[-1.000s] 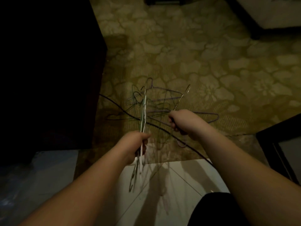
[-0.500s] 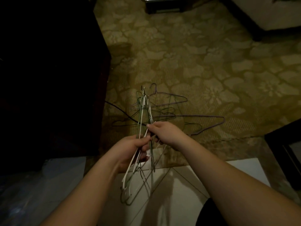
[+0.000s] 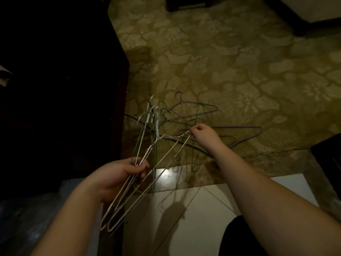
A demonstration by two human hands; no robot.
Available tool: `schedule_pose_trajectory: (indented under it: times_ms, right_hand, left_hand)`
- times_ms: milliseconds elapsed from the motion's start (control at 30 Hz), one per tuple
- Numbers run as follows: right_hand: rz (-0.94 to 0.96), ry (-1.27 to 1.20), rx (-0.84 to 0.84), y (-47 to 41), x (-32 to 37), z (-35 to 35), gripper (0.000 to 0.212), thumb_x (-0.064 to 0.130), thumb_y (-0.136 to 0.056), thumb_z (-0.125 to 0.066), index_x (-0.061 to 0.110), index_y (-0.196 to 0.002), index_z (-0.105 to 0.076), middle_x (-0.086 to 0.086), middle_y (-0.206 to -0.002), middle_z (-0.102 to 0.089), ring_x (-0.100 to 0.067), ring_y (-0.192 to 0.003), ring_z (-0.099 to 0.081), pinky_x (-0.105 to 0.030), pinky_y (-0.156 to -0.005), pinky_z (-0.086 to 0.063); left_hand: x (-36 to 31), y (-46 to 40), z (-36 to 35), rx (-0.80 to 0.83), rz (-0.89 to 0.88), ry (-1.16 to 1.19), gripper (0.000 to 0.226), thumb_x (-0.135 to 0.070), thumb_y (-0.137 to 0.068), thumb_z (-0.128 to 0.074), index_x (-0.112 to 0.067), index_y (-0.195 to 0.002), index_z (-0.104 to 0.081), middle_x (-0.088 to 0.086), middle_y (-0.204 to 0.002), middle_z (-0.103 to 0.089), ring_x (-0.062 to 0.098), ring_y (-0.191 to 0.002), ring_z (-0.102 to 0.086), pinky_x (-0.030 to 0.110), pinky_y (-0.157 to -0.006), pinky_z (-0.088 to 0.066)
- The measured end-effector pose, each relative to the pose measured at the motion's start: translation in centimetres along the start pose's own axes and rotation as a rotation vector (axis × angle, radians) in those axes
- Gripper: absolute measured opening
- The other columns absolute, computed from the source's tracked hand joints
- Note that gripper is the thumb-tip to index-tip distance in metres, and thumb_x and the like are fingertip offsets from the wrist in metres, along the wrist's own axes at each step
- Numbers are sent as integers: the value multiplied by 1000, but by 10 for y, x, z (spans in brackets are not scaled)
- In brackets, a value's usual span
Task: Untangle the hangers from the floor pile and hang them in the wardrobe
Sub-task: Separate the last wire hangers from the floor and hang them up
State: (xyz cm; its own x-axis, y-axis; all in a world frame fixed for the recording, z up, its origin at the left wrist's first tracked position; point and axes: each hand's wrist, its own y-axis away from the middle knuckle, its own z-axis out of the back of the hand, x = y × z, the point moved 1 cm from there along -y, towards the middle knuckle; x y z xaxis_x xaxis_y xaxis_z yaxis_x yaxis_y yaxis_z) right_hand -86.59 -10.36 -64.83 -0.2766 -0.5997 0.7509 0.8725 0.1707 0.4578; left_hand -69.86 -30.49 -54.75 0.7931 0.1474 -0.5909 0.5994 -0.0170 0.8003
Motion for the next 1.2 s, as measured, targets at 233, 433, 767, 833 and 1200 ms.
schedule_pose_trajectory:
  times_ms: [233, 433, 767, 833, 1200]
  right_hand:
    - [74, -20, 28, 0, 10, -12, 38, 33, -98, -51, 16, -131, -54, -6, -131, -58, -23, -117, -53, -27, -87, -38]
    - [360, 154, -37, 1, 30, -14, 64, 26, -92, -60, 23, -150, -32, -2, -158, -24, -22, -144, -23, -45, -117, -22]
    - [355, 239, 206, 16, 37, -10, 33, 43, -98, -48, 24, -83, -70, 4, -77, -66, -15, -77, -59, -32, -73, -43]
    - [427, 288, 108, 16, 43, -5, 47, 51, -95, -51, 17, -69, -68, -1, -63, -62, -18, -67, -59, -33, -67, -45]
    - [467, 103, 35, 29, 47, 23, 59, 48, -92, -57, -1, -61, -53, -9, -58, -41, -16, -56, -42, -30, -57, -28]
  left_hand:
    - [8, 8, 18, -212, -3, -335, 15, -2, -94, -55, 1, -103, -68, 6, -66, -60, 14, -60, -55, 18, -50, -47]
    - [7, 15, 31, -178, 6, -541, 15, -1, -91, -58, 3, -98, -71, 11, -73, -57, 9, -54, -50, 17, -51, -42]
    - [9, 25, 57, -234, -19, -807, 18, -25, -84, -73, -8, -79, -69, -2, -58, -57, 5, -52, -51, 22, -58, -40]
    - [8, 22, 54, -310, -41, -944, 14, -24, -85, -73, -20, -73, -65, -6, -61, -58, 5, -56, -54, 21, -56, -40]
    - [-15, 20, 31, -600, -428, -1289, 23, -24, -86, -67, -29, -69, -53, -6, -70, -54, 11, -66, -54, 28, -52, -38]
